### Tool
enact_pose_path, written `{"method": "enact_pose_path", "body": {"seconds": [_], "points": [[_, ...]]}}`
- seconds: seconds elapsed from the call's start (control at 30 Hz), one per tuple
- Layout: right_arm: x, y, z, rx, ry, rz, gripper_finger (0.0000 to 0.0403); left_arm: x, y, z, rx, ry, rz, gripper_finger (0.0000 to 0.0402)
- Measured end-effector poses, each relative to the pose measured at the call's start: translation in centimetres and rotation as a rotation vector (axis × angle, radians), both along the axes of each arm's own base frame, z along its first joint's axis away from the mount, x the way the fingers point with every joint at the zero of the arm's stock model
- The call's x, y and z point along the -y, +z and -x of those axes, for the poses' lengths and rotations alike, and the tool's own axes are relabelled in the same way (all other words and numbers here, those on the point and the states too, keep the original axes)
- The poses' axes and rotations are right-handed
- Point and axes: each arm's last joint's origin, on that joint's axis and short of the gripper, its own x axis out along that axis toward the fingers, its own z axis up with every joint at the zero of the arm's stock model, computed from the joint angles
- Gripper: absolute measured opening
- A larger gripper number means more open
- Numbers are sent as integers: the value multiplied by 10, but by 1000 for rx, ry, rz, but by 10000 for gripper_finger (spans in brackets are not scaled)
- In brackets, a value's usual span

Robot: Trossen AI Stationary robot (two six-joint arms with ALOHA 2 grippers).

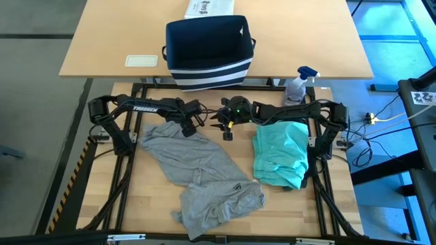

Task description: Fold Laundry from Bin

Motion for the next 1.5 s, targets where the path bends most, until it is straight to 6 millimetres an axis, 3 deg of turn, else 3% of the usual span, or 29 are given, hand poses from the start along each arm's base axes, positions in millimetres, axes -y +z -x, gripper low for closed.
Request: {"method": "enact_pose_path", "body": {"seconds": [0.2,0.57,0.7,0.83,1.03,1.23,1.5], "points": [[0,0,0,0,-2,-2,140,-1,-16,-3,-53,-1,14,154],[0,0,0,0,-8,-15,140,-3,-16,-2,-73,20,-28,145],[0,0,0,0,-8,-15,140,-4,-16,-1,-75,27,-26,102],[0,0,0,0,-8,-15,140,-8,-16,2,-75,44,0,22],[0,0,0,0,-8,-15,140,-12,1,-2,-92,68,41,4],[0,0,0,-1,-8,-15,140,-17,23,-16,18,40,141,2],[0,-1,0,-5,-8,-16,140,-21,35,-6,115,-4,358,1]]}}
